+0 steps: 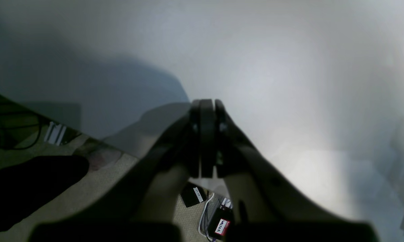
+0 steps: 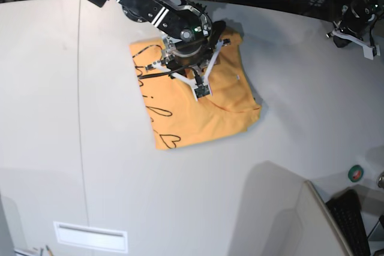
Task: Layout the t-shirt on the table in an organized manner, then fold the t-shirt properly
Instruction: 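Tuck and flatten the folded layers with the right gripper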
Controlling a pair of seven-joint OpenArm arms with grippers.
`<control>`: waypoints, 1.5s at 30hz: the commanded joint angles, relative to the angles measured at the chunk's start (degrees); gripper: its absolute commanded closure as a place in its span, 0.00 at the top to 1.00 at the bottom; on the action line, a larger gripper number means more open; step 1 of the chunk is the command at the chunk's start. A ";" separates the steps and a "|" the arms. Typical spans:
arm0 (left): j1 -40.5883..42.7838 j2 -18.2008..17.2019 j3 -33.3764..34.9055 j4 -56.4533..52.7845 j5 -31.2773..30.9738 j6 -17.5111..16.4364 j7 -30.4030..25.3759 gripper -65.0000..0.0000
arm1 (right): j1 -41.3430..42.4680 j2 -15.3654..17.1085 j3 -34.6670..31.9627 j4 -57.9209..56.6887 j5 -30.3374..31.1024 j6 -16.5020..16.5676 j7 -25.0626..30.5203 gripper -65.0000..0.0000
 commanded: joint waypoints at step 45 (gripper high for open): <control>0.06 -1.09 -0.20 0.75 -0.28 -0.37 -0.86 0.00 | -0.85 -1.17 0.06 2.60 -0.39 15.91 5.67 0.00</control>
